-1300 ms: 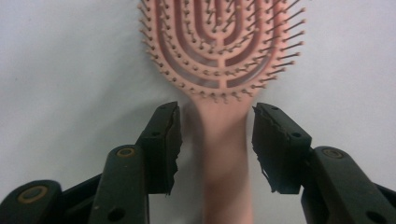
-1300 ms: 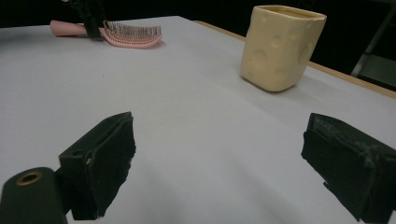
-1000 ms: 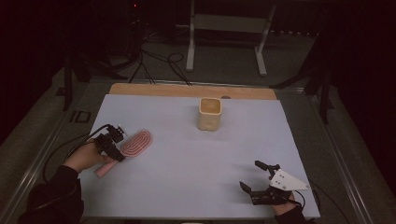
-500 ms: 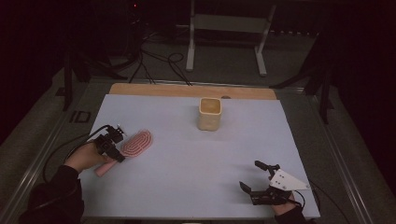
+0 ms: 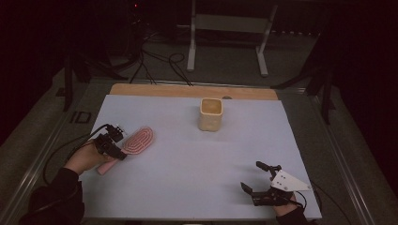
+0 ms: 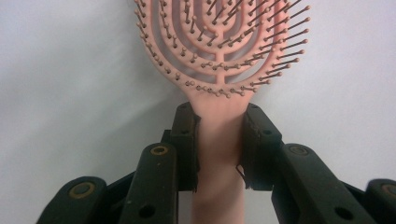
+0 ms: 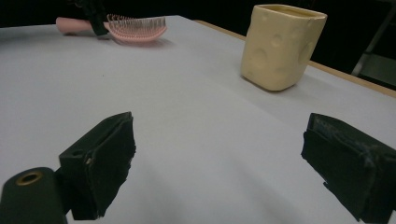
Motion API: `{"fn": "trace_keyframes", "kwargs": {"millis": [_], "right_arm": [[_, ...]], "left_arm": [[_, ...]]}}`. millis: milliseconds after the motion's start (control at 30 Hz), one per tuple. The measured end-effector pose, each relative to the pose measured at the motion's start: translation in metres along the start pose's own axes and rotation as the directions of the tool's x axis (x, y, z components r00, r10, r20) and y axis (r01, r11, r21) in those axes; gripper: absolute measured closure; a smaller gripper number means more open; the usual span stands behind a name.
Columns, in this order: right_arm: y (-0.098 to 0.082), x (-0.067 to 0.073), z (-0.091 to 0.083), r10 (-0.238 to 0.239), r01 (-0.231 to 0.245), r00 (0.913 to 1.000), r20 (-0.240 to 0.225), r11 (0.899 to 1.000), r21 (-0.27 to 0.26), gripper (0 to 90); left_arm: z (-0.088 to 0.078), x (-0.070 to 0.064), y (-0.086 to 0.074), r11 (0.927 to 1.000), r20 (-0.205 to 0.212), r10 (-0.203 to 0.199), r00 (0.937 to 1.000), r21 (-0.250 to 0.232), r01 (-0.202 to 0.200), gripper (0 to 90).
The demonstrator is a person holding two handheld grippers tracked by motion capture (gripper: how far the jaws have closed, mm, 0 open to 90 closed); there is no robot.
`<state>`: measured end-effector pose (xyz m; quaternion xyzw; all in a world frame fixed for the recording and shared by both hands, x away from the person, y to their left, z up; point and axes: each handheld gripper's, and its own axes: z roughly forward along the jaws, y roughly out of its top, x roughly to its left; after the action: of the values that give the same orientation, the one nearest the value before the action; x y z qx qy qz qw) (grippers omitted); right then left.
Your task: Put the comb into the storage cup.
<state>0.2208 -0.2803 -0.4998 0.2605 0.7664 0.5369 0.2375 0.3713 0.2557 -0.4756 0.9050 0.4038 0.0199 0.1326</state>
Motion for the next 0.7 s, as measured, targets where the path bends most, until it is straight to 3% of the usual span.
{"fn": "trace_keyframes", "kwargs": {"millis": [267, 533, 700], "right_arm": [[0.0, 0.0, 0.0, 0.001, -0.001, 1.0, -0.001, 1.0, 0.001, 9.1], [0.0, 0.001, 0.001, 0.003, -0.003, 1.0, -0.001, 1.0, 0.008, 9.1], [0.0, 0.0, 0.001, 0.004, -0.004, 1.0, -0.003, 1.0, 0.009, 9.1]], "left_arm": [[-0.011, -0.004, 0.003, 0.9958, 0.028, 0.008, 0.9996, -0.091, -0.005, 70.1], [-0.019, -0.011, 0.012, 0.9861, 0.031, 0.011, 0.9994, -0.166, -0.006, 70.2], [-0.026, -0.017, 0.02, 0.9724, 0.031, 0.011, 0.9994, -0.233, -0.003, 70.2]]}}
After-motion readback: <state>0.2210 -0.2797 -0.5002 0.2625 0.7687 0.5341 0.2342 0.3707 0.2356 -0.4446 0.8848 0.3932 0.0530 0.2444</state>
